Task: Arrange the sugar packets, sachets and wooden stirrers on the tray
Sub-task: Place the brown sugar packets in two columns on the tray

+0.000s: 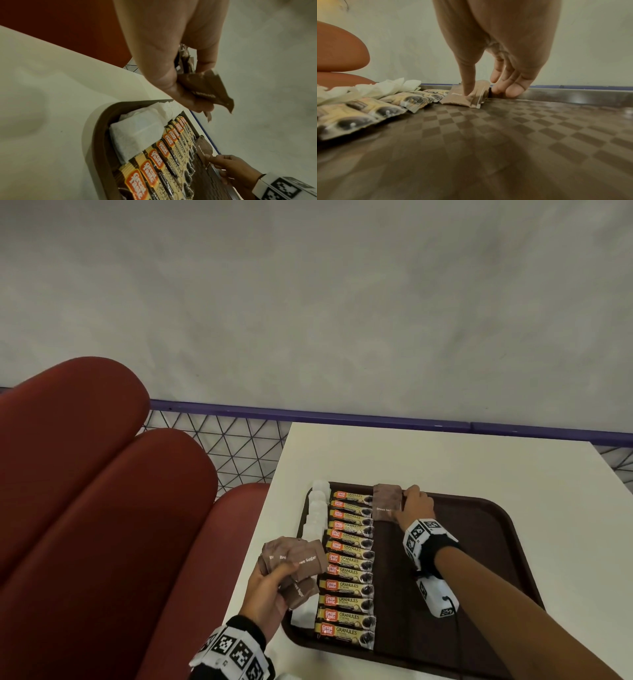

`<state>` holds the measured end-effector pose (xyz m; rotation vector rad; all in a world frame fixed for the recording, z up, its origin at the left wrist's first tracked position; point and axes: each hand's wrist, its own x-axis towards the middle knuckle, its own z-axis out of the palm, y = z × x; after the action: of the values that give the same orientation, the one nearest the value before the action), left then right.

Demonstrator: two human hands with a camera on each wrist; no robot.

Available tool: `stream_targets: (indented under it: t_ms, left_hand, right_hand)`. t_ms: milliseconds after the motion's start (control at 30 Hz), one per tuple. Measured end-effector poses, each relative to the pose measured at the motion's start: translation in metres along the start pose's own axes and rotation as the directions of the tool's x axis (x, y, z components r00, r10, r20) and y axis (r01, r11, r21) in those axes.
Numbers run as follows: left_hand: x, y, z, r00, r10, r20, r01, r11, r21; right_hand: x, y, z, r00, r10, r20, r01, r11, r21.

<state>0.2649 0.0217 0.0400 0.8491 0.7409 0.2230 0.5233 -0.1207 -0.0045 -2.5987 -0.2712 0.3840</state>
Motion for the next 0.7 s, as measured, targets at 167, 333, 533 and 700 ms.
stream_targets:
  t_ms: [167, 333, 533, 700]
  left_hand:
    - [-0.004, 0.000, 0.006, 1.000, 0.008, 0.007, -0.008, 1.000, 0.019]
    - [-0.007, -0.005, 0.014, 1.000, 0.006, -0.016, -0.005, 0.998, 0.058]
    - [-0.015, -0.011, 0.024, 1.000, 0.008, -0.027, -0.006, 0.997, 0.080]
    - [-0.019, -0.014, 0.030, 1.000, 0.005, -0.028, -0.002, 0.995, 0.099]
  right_hand:
    - [-0.020, 0.000, -0.007, 0.993, -0.118, -0.030, 0.118, 0.993, -0.007]
    - [-0.052, -0.006, -0.013, 0.953, -0.299, 0.049, 0.286, 0.942, 0.176]
    - [-0.105, -0.022, -0.020, 0.850, -0.440, 0.288, 0.257, 0.826, 0.502]
    - [-0.125, -0.027, -0.018, 0.760, -0.507, 0.406, 0.232, 0.796, 0.559]
